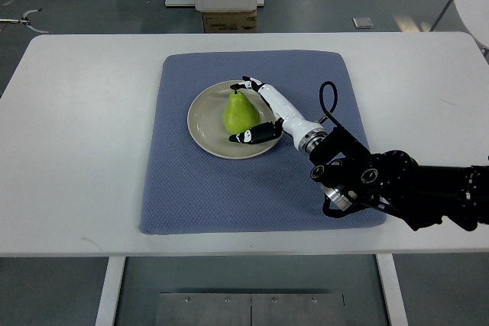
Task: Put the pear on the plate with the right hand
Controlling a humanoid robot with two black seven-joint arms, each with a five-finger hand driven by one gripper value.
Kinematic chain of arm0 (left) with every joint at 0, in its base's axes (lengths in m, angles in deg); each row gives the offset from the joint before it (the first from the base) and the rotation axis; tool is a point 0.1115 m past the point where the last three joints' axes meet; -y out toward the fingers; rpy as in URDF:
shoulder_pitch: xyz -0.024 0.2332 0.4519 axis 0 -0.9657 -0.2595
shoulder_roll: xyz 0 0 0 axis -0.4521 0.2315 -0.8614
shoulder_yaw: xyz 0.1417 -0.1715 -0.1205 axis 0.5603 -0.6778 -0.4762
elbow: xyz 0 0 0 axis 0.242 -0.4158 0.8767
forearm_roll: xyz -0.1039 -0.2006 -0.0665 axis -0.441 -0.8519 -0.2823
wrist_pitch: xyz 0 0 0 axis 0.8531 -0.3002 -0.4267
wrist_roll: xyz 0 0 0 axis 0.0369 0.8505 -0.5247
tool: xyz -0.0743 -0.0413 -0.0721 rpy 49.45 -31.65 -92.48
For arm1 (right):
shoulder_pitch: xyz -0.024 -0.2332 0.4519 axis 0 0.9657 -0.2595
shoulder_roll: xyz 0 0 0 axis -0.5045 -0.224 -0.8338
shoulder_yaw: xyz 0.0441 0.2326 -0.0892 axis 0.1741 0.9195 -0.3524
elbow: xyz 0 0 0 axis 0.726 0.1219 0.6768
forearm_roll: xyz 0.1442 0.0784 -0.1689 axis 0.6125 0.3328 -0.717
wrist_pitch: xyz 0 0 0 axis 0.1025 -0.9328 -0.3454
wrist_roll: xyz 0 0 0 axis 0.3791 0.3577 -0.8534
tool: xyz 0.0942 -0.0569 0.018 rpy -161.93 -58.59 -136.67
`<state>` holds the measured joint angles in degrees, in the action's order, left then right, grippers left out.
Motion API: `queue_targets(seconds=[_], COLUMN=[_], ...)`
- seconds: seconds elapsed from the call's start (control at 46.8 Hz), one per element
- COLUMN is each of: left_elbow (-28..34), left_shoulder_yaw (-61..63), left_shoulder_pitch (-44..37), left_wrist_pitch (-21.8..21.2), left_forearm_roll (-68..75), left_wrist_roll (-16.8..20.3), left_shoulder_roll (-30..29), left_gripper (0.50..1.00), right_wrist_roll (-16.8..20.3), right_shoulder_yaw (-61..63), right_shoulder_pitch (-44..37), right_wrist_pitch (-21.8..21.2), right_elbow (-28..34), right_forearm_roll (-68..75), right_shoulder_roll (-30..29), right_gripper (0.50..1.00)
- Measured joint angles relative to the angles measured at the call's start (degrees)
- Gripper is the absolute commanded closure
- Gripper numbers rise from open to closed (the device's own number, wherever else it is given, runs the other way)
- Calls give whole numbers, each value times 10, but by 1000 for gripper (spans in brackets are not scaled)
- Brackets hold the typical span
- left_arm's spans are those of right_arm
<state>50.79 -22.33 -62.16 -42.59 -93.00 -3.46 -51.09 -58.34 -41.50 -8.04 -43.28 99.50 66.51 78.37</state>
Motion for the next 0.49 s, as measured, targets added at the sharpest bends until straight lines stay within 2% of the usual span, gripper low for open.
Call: queue_targets(seconds=[0.299, 0.491], left_elbow=[0, 0], left_shoulder_yaw=[0, 0], left_shoulder_pitch=[0, 0], left_wrist_pitch=[0, 0], left_forearm_roll=[0, 0], left_wrist_roll=[0, 0], left_shoulder_roll=[0, 0], left_gripper=[500, 500], right_wrist_roll=[-17, -20], right_shoulder_yaw=[9, 19], right_shoulder_pitch=[-17, -25], right_wrist_pitch=[0, 4], right_elbow=[41, 46], right_forearm_roll=[0, 0], right_shoulder_roll=[0, 5], right_gripper=[500, 500])
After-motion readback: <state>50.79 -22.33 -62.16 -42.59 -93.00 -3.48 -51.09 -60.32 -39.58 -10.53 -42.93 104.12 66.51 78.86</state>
